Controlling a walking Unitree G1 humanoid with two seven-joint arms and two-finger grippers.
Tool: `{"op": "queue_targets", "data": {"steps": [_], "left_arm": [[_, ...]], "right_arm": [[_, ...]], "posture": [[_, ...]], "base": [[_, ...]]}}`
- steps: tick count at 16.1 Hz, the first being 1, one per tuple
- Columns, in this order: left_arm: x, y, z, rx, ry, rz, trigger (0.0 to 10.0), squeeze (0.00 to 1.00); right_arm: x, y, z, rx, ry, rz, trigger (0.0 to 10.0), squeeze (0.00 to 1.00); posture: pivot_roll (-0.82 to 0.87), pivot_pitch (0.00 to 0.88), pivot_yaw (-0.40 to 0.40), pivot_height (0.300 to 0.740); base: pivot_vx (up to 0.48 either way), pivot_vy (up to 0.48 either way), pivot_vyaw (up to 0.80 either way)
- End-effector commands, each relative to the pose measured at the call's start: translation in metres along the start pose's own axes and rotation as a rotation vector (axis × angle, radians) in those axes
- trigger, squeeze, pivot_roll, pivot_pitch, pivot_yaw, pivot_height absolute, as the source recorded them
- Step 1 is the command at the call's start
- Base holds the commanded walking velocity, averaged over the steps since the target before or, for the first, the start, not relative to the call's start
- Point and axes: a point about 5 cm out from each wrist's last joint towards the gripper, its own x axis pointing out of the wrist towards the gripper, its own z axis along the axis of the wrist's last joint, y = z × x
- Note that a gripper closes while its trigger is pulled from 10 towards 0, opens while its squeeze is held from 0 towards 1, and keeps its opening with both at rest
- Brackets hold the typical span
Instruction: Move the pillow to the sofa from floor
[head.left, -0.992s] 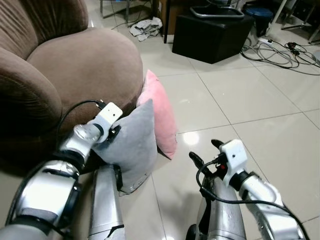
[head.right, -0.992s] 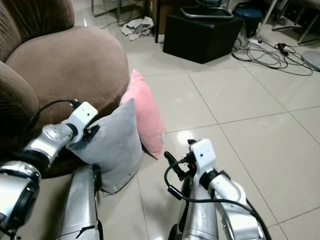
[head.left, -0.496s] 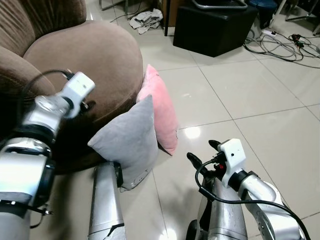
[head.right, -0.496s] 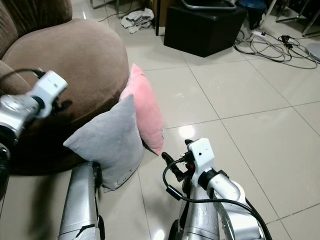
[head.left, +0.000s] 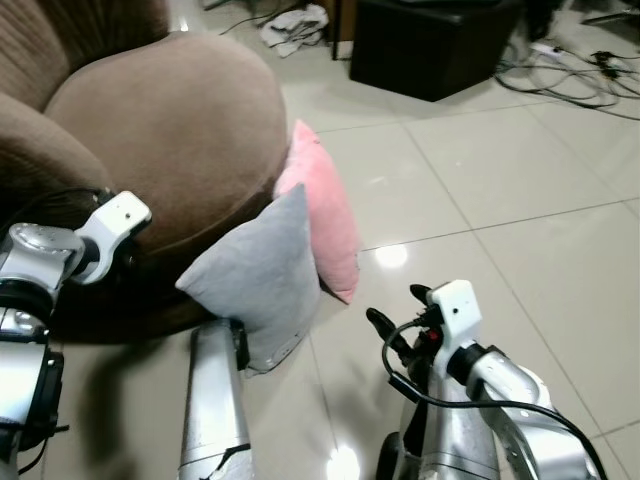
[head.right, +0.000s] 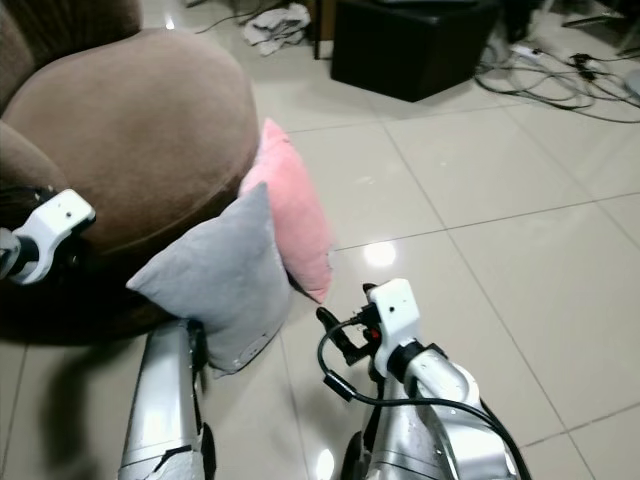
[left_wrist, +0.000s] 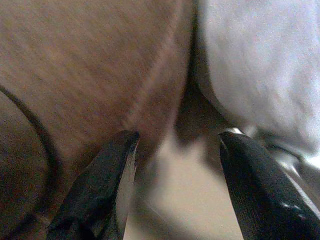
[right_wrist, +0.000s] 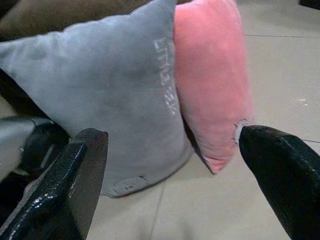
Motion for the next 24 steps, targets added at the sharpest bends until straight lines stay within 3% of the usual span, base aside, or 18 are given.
{"op": "queue_targets", "data": {"steps": [1,5,8,11,13,17,24], "left_arm": [[0.002,-0.004,0.000,0.010,0.016,-0.052,10.0,0.00],[0.004,-0.012,0.012,-0.045,-0.030,-0.161,10.0,0.00],[0.000,-0.012,0.011,-0.053,-0.034,-0.214,10.0,0.00],[-0.019,0.004,0.010,-0.036,-0.037,-0.158,10.0,0.00],[-0.020,0.002,0.011,-0.043,-0.048,-0.184,10.0,0.00],[-0.009,-0.015,0.017,-0.063,-0.092,-0.254,10.0,0.00],[0.031,-0.055,0.014,-0.121,-0.119,-0.285,10.0,0.00]], "right_arm": [[0.003,0.000,0.002,-0.012,-0.004,-0.020,10.0,0.00],[0.011,0.006,0.024,-0.022,-0.078,-0.008,10.0,0.00],[0.009,0.005,0.015,-0.022,-0.052,-0.016,10.0,0.00],[0.011,0.006,0.008,-0.010,-0.034,-0.019,10.0,0.00],[0.013,0.010,0.004,-0.001,-0.024,-0.012,10.0,0.00],[0.020,0.010,0.009,-0.006,-0.037,-0.001,10.0,0.00],[0.013,0.004,0.017,-0.041,-0.044,-0.012,10.0,0.00]], "posture": [[0.20,0.149,-0.029,0.435],[0.17,0.150,-0.018,0.435],[0.19,0.147,-0.006,0.435],[0.21,0.141,0.001,0.435],[0.23,0.136,-0.002,0.435],[0.22,0.142,-0.018,0.435],[0.13,0.168,-0.066,0.435]], "base": [[0.000,0.000,0.00],[0.000,0.000,0.00],[0.000,0.000,0.00],[0.000,0.000,0.00],[0.000,0.000,0.00],[0.000,0.000,0.00],[0.000,0.000,0.00]]}}
